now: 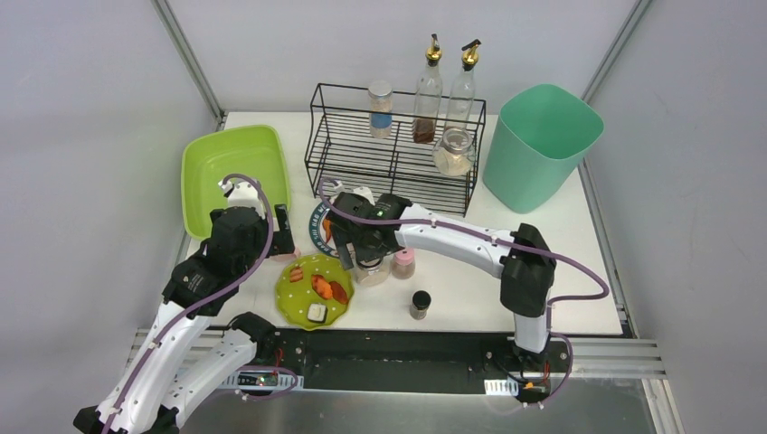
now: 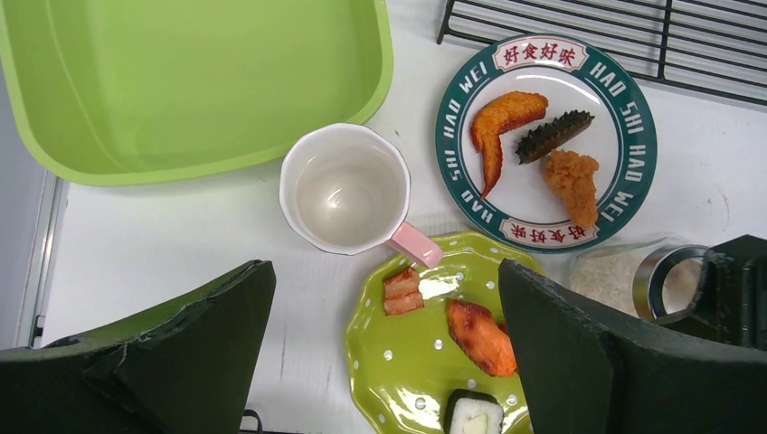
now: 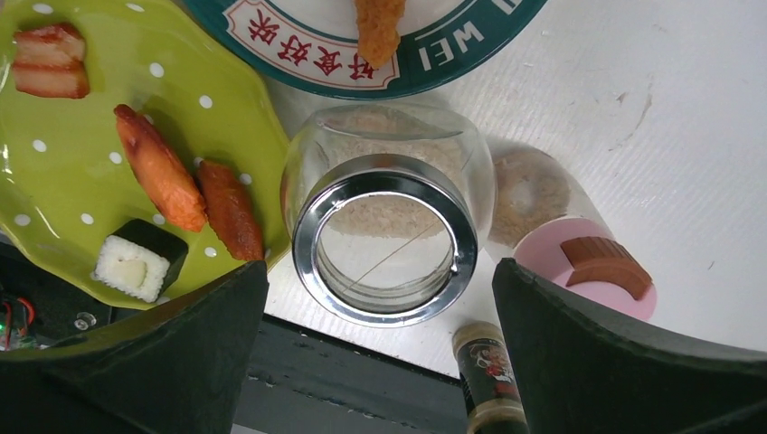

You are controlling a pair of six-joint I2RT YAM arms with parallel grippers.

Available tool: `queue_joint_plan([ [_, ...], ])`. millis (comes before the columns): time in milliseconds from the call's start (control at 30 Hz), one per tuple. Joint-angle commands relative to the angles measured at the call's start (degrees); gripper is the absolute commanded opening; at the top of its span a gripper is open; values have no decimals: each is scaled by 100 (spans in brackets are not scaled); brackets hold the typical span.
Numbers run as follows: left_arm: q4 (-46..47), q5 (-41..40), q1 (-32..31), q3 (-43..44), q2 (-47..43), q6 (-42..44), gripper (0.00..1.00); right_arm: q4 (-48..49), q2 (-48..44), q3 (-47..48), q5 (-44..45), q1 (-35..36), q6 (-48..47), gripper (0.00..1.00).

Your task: Clear the kitchen counter

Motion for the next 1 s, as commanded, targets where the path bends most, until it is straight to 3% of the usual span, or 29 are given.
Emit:
queue_joint_plan([
  [0, 99, -87, 22, -29, 3, -98, 99, 179, 146, -105, -107, 22, 112, 99],
  [433, 99, -100, 22, -39, -15, -107, 99, 290, 123, -306, 200, 28, 136, 79],
  [600, 99, -91, 22, -38, -14, -108, 99, 270, 16, -302, 490, 80, 127, 61],
  [800, 99, -87, 21, -38, -3, -98, 99, 50, -126, 14, 809, 207, 37, 29],
  [967, 99, -73, 22, -39, 26, -93, 99, -250, -379, 526, 1113, 300, -161, 21],
])
